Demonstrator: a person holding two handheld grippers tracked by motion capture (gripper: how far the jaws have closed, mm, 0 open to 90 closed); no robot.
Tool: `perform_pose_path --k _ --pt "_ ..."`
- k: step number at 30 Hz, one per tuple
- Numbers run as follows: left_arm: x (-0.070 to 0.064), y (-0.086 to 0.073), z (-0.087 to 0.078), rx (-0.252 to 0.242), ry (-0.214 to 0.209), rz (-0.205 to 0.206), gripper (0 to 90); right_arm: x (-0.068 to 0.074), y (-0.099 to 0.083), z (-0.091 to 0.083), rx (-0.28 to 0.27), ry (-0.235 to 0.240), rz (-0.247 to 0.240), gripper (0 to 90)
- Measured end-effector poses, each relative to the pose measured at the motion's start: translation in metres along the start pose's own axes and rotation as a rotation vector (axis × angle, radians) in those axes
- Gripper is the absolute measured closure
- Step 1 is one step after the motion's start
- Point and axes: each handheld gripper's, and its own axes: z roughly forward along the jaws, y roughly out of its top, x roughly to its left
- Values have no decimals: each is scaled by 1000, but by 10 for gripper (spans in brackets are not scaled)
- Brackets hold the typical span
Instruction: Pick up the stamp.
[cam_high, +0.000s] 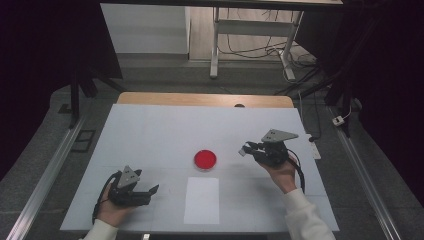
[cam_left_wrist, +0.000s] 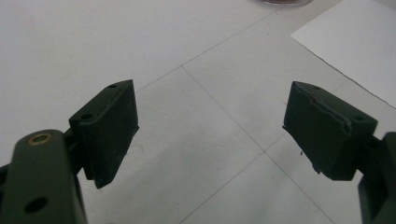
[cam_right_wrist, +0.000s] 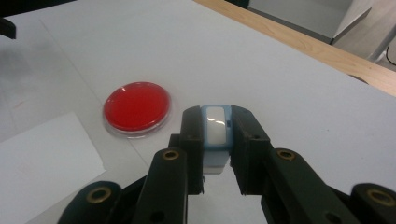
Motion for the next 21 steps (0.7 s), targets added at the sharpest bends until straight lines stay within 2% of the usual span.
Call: perform_pose_path --k 7,15,21 --pt "0 0 0 -2 0 0 177 12 1 -5 -5 21 -21 752" --pt "0 0 0 -1 0 0 177 22 3 -6 -19 48 -19 752" --pt "0 0 1 -10 4 -6 177 31 3 -5 -35 92 -7 752"
